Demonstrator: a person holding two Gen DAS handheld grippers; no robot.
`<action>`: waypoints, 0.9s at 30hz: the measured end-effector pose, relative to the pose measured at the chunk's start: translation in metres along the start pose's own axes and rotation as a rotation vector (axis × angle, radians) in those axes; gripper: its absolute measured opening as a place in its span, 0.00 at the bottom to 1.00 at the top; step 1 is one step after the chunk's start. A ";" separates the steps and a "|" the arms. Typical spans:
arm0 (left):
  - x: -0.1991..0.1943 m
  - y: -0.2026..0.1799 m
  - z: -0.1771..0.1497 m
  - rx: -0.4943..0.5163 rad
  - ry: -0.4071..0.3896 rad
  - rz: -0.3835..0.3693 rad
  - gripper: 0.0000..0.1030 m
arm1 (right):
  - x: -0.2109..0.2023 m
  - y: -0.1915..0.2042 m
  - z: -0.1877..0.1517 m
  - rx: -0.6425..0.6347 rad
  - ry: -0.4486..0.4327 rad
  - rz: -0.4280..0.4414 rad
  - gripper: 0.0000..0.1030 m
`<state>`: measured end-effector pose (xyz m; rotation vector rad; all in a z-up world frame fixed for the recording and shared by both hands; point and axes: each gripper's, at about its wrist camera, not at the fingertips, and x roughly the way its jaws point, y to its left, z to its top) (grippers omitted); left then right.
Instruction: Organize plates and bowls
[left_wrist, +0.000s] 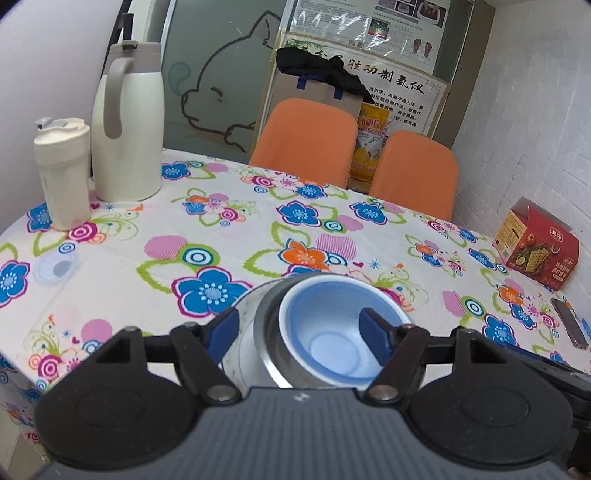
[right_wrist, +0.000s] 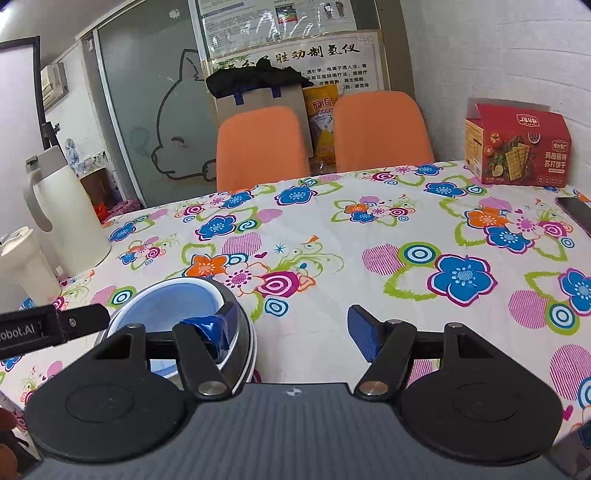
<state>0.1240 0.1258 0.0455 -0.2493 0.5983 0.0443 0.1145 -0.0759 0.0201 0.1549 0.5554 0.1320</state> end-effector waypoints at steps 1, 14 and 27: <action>-0.003 -0.001 -0.005 0.006 0.003 0.002 0.70 | -0.003 -0.001 -0.002 0.010 -0.001 0.003 0.51; -0.032 -0.019 -0.067 0.121 0.036 0.030 0.70 | -0.044 -0.011 -0.039 0.052 0.004 0.023 0.51; -0.067 -0.032 -0.113 0.207 0.017 0.026 0.70 | -0.072 -0.022 -0.078 0.044 0.024 0.033 0.51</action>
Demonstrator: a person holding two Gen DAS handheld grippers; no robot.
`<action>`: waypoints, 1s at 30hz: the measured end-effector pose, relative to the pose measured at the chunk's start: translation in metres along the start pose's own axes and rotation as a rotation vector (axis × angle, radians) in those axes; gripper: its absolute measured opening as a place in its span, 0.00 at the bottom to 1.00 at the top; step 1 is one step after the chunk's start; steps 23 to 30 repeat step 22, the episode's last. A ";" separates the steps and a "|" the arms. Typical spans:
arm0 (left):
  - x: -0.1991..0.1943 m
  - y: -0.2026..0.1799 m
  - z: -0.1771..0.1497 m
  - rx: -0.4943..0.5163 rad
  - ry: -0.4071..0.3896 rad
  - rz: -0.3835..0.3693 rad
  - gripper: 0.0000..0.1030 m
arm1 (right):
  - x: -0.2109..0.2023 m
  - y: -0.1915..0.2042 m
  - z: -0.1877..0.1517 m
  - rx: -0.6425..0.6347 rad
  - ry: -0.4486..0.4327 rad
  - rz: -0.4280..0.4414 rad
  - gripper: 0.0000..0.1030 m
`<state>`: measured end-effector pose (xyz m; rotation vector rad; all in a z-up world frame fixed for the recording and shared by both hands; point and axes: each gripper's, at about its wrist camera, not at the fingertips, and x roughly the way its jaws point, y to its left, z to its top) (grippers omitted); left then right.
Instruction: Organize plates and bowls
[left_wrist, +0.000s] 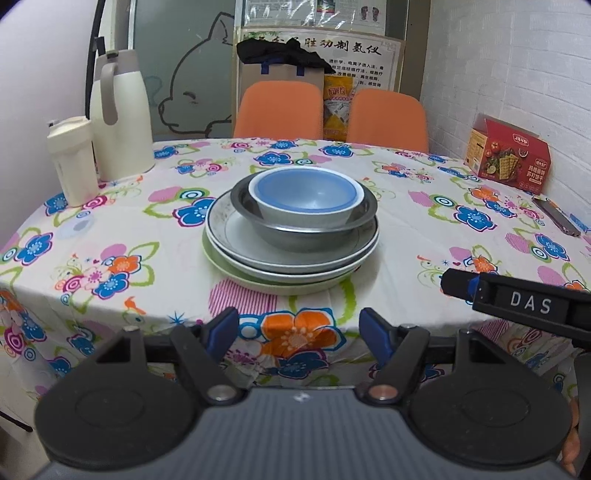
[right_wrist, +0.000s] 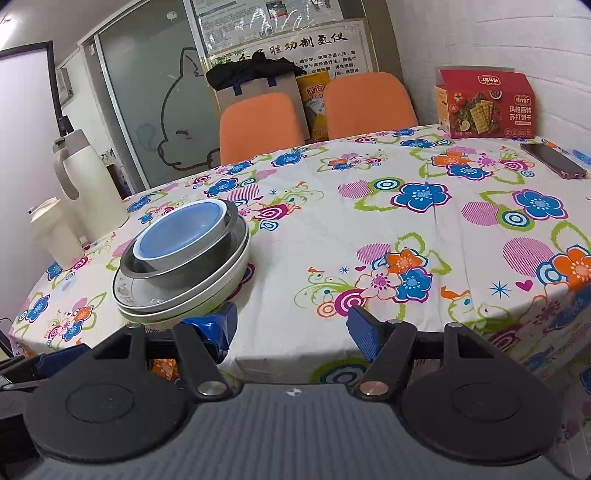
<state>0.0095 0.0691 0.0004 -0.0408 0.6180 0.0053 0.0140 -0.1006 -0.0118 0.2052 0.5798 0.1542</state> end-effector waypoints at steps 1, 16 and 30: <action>-0.004 -0.001 -0.001 0.008 -0.009 0.004 0.70 | -0.002 0.000 -0.001 0.000 -0.003 0.005 0.51; -0.010 -0.009 -0.011 0.023 -0.016 -0.027 0.70 | -0.009 -0.001 -0.011 -0.002 -0.012 0.007 0.51; -0.013 -0.011 -0.013 0.029 -0.036 -0.036 0.70 | -0.011 -0.002 -0.012 -0.001 -0.017 0.009 0.51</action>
